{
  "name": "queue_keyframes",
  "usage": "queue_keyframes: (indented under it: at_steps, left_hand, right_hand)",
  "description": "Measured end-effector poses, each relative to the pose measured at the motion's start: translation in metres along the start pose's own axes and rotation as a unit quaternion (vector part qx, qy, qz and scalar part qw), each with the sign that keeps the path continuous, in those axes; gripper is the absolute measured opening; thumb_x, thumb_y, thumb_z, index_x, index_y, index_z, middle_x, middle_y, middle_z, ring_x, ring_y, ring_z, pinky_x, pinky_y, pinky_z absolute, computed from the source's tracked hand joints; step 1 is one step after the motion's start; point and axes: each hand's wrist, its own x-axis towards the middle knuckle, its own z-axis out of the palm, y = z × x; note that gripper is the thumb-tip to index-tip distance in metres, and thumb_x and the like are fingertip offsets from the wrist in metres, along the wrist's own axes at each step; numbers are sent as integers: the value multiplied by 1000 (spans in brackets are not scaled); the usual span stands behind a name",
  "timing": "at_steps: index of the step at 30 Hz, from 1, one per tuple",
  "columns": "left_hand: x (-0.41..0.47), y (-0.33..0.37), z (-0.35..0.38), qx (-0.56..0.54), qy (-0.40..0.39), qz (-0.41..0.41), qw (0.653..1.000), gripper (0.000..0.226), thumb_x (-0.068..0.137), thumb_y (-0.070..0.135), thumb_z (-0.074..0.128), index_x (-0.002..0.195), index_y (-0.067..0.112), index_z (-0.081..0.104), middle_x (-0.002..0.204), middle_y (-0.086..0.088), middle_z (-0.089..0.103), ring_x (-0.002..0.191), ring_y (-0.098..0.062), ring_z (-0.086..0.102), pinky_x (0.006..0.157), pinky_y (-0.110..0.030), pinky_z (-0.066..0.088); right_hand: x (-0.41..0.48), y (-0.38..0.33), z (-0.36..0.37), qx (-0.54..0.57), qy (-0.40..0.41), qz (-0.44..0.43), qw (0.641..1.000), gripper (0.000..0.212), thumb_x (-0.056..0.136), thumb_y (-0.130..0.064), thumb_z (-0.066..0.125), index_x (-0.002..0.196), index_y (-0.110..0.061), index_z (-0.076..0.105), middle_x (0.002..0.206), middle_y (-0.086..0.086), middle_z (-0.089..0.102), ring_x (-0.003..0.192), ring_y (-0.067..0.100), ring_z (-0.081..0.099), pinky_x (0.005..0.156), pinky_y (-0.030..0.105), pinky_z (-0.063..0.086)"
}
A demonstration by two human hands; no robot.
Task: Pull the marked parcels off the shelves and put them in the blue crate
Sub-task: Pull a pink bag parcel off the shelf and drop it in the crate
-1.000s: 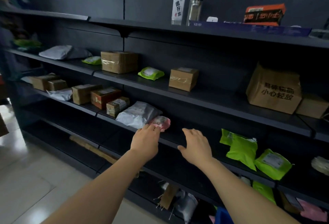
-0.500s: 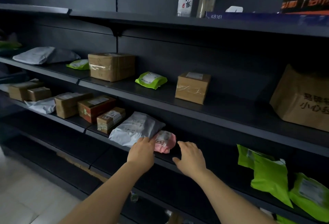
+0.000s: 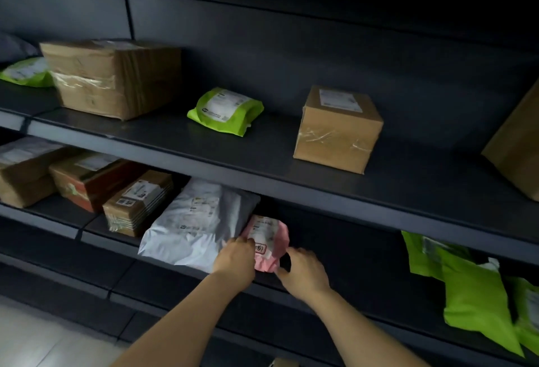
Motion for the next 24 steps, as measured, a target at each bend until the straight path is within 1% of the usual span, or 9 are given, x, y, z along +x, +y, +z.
queue_keyframes:
  at_steps: [3, 7, 9, 11, 14, 16, 18, 21, 24]
  left_hand:
    - [30, -11, 11, -5, -35, 18, 999, 40, 90, 9, 48, 130, 7, 48, 132, -12, 52, 121, -28, 51, 95, -33, 45]
    - [62, -21, 28, -50, -76, 5, 996, 46, 89, 2, 47, 135, 5, 42, 138, -12, 48, 126, -25, 50, 98, -29, 43]
    - [73, -23, 33, -65, -96, -11, 993, 47, 90, 0, 45, 136, 3, 42, 139, -12, 47, 128, -25, 49, 99, -28, 42]
    - [82, -25, 38, -83, -106, -29, 990, 45, 90, -1, 44, 134, 3, 44, 138, -13, 50, 127, -26, 51, 98, -28, 43]
    - [89, -26, 42, -99, -119, -43, 987, 42, 92, 1, 41, 133, 4, 46, 134, -14, 54, 124, -28, 54, 97, -30, 45]
    - [93, -28, 46, -115, -121, -43, 985, 43, 93, 3, 38, 135, 8, 44, 132, -13, 56, 121, -29, 55, 96, -33, 45]
    - [95, -29, 50, -137, -120, -48, 982, 45, 93, 4, 36, 136, 14, 45, 128, -10, 59, 117, -28, 57, 91, -34, 47]
    - [90, -28, 53, -143, -107, -51, 983, 44, 94, 5, 37, 134, 18, 49, 123, -10, 61, 113, -28, 59, 87, -33, 48]
    - [79, -25, 52, -162, -83, -28, 983, 37, 95, 8, 38, 126, 14, 56, 119, -13, 63, 111, -30, 59, 89, -34, 49]
  right_hand:
    - [25, -3, 14, 51, -37, 58, 996, 38, 91, -42, 54, 122, -20, 57, 121, 3, 61, 110, 23, 56, 87, 34, 50]
    - [52, -9, 32, 145, -77, 132, 978, 37, 95, -40, 51, 125, -19, 55, 123, 3, 62, 108, 21, 60, 86, 30, 50]
    - [63, -14, 42, 216, -72, 172, 959, 36, 95, -38, 51, 126, -19, 55, 122, 4, 63, 106, 22, 62, 87, 33, 52]
    - [71, -18, 49, 283, -50, 218, 933, 33, 94, -35, 52, 122, -18, 57, 113, 5, 66, 96, 20, 63, 83, 35, 53]
    - [77, -17, 59, 302, -14, 269, 914, 26, 92, -31, 55, 109, -12, 60, 99, 5, 65, 86, 21, 62, 71, 32, 51]
    - [77, -13, 66, 299, 5, 280, 912, 18, 89, -27, 59, 99, -14, 66, 95, 4, 69, 82, 18, 64, 66, 27, 51]
    - [76, -11, 71, 305, 12, 283, 909, 11, 87, -19, 61, 90, -20, 71, 91, 0, 71, 78, 13, 64, 58, 19, 47]
    - [71, -7, 71, 310, 32, 283, 907, 20, 87, -9, 57, 82, -24, 70, 87, -4, 70, 77, 11, 64, 61, 17, 45]
    - [58, -3, 66, 306, 65, 256, 915, 27, 86, -3, 55, 69, -24, 59, 71, -10, 61, 67, 7, 58, 54, 14, 40]
